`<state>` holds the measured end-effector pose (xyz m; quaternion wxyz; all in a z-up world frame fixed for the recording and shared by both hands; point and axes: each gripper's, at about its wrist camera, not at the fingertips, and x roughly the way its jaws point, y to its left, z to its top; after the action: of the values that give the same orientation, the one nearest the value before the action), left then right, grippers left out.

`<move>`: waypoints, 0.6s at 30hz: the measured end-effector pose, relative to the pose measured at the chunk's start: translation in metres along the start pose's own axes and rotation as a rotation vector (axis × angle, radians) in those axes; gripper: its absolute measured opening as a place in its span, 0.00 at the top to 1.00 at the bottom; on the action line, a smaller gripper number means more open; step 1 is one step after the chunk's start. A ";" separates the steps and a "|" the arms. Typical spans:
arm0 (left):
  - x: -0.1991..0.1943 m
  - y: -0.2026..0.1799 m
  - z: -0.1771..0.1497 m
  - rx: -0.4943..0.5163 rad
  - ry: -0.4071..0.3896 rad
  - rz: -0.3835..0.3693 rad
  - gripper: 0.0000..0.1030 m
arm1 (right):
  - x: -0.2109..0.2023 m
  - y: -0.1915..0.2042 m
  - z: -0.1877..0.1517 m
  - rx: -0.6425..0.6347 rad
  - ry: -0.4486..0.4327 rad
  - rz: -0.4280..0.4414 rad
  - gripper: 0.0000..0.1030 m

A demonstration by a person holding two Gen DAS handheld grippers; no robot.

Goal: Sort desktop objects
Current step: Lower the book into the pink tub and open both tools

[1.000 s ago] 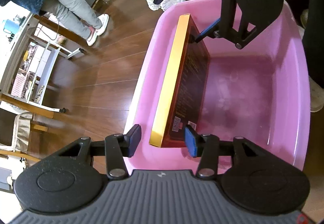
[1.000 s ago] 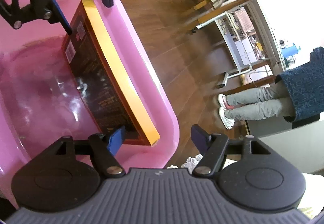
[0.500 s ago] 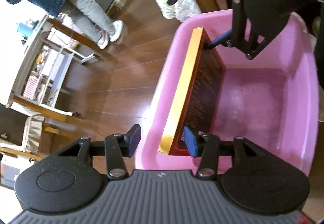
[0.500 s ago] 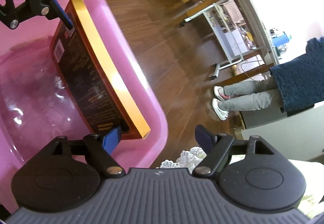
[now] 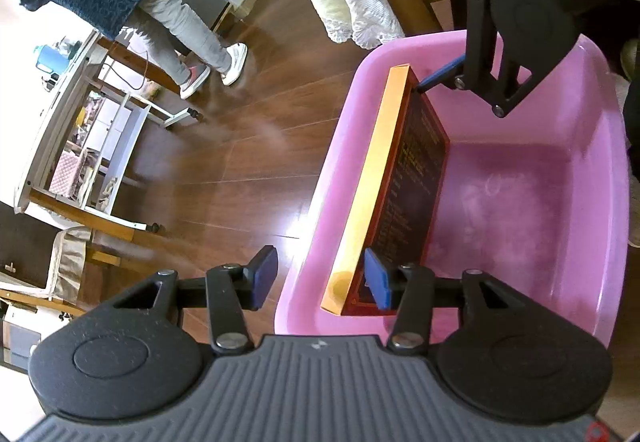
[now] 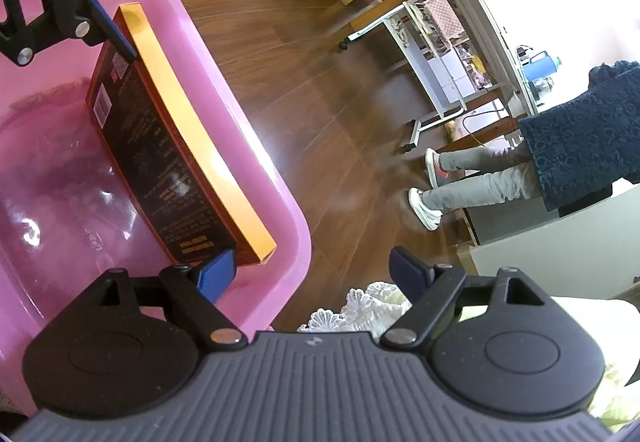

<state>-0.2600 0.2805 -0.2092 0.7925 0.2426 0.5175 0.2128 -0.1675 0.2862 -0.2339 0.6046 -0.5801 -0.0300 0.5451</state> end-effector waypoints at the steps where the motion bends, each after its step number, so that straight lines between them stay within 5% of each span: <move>1: -0.001 0.000 0.000 0.000 -0.001 0.001 0.47 | -0.001 0.000 -0.001 0.001 0.000 -0.001 0.22; 18: -0.012 -0.015 0.009 0.018 -0.032 -0.009 0.42 | -0.024 -0.003 -0.015 0.031 0.010 -0.017 0.20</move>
<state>-0.2547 0.2602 -0.2060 0.7994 0.2507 0.5078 0.2008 -0.1648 0.2603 -0.2221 0.6183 -0.5730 -0.0234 0.5375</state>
